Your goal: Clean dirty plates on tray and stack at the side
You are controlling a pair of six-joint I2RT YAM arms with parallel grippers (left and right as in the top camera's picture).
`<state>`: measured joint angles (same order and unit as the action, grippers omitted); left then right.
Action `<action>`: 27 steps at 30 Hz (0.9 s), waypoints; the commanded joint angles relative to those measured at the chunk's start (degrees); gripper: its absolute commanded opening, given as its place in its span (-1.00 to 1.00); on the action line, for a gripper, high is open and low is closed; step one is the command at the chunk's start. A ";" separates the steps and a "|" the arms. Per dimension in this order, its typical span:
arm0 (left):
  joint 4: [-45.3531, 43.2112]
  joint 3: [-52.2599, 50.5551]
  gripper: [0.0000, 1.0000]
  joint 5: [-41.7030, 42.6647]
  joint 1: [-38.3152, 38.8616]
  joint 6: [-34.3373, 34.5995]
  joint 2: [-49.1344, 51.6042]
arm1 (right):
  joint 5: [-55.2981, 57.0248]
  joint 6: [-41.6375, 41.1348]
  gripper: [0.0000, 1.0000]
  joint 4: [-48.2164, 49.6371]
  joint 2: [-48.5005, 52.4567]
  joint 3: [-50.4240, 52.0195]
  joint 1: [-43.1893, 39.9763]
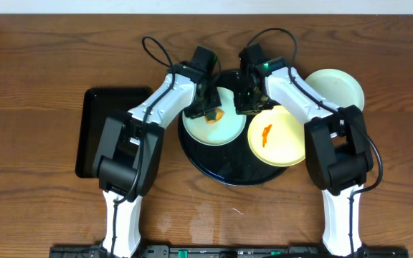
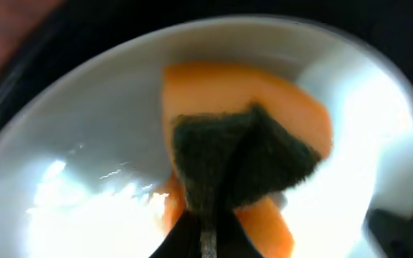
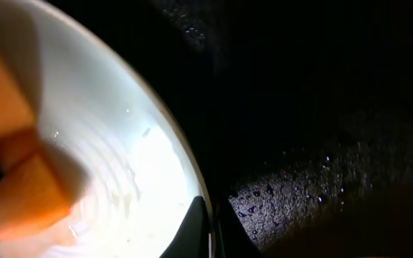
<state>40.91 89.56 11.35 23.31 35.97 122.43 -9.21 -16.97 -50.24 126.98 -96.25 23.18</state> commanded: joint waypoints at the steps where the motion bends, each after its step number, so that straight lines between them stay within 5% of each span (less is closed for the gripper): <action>1: 5.27 -0.52 -0.85 -12.48 -0.52 -0.72 -1.36 | 1.64 -0.35 -0.97 -0.26 0.44 0.00 0.11; 7: 11.10 -0.52 -0.85 -27.71 -0.52 -0.74 -9.27 | 5.16 -0.33 -0.98 -0.57 0.42 -0.11 0.11; 18: 14.51 -0.50 -0.85 -26.64 -4.07 2.21 -31.17 | 4.26 4.35 -0.98 -3.54 -1.64 -6.32 0.20; 27: 24.30 -0.52 -0.85 -22.67 -18.08 0.26 -42.05 | 16.96 9.11 -0.97 -6.60 -10.01 -11.80 2.58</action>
<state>63.20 88.99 -11.90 9.26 37.43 81.89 -0.14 -10.76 -56.42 122.56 -105.69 24.08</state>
